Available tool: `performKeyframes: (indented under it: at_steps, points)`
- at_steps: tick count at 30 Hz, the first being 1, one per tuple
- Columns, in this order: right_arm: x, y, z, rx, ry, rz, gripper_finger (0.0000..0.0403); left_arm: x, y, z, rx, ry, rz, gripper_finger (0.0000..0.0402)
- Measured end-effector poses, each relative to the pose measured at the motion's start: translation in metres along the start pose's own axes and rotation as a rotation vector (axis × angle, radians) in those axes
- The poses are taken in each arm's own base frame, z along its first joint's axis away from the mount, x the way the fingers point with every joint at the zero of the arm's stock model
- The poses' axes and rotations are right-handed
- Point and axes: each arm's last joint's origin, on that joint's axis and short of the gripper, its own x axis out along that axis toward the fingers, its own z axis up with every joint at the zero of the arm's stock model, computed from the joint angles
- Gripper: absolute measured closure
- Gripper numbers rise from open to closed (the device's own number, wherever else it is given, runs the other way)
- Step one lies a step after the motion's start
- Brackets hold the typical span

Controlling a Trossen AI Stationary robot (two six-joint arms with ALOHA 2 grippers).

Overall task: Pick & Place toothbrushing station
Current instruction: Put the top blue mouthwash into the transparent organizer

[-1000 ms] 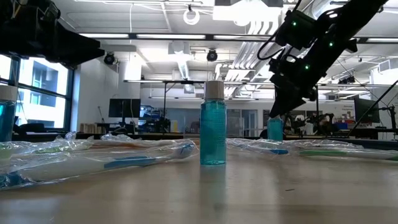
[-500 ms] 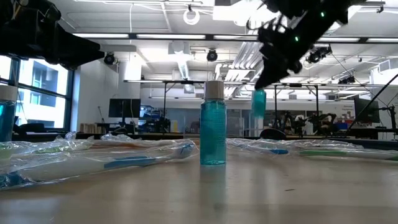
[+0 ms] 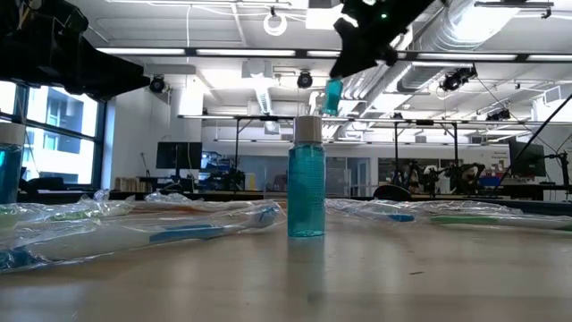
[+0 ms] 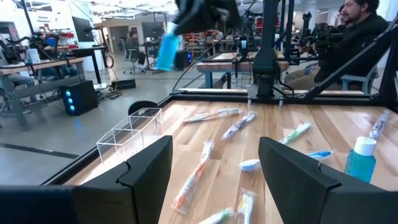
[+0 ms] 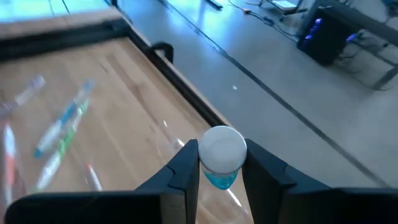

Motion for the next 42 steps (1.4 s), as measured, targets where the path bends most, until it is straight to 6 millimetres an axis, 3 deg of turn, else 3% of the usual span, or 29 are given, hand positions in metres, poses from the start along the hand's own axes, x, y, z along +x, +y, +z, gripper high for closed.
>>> performKeyframes:
  at_steps: [5,14,21,42]
  points:
    - [0.041,-0.010,0.004,0.066,-0.003,0.026,0.0317,0.000,0.000,0.000,0.003,0.005,0.000,0.0162]
    - [0.092,-0.020,-0.021,0.116,0.097,-0.033,0.0317,0.000,0.000,-0.001,0.003,0.005,0.000,0.0162]
    - [0.112,-0.014,-0.033,0.142,0.117,-0.032,0.0317,0.000,0.000,-0.001,0.003,0.006,-0.001,0.0162]
    - [0.146,-0.004,-0.065,0.167,0.209,-0.042,0.0317,0.000,0.000,-0.001,0.007,0.011,-0.004,0.0162]
